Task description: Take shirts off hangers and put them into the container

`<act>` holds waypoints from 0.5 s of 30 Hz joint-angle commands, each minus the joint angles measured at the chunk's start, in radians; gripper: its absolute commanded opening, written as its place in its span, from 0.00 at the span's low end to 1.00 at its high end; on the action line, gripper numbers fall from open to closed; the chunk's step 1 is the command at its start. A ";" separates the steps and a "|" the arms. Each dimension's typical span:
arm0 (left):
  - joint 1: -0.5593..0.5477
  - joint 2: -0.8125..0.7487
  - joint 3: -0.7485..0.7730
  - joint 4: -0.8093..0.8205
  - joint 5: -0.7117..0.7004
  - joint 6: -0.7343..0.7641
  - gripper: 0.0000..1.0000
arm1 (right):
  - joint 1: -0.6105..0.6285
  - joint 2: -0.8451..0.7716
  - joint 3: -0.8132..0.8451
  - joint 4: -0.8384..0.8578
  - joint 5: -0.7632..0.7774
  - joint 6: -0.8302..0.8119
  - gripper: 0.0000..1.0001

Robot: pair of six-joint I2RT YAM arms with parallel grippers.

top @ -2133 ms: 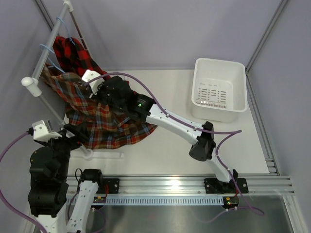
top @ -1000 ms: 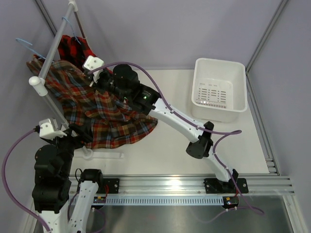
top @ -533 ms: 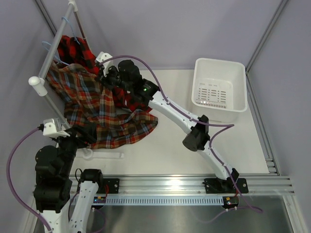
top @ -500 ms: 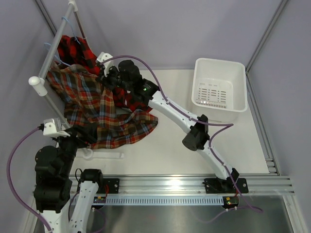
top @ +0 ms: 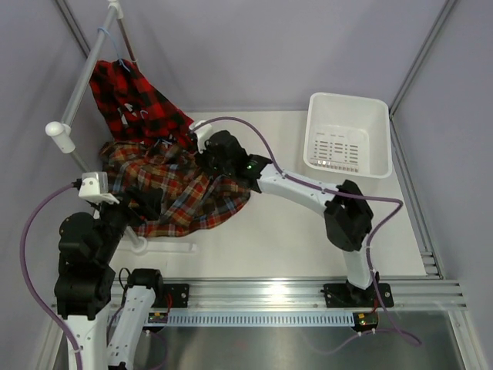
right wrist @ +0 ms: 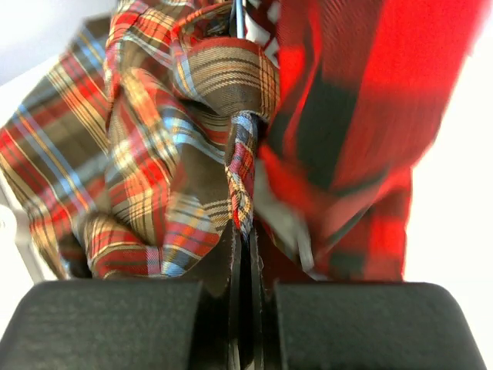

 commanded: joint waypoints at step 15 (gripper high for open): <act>0.002 0.049 0.049 0.095 0.321 0.056 0.93 | 0.012 -0.882 -0.491 0.020 0.146 0.152 0.00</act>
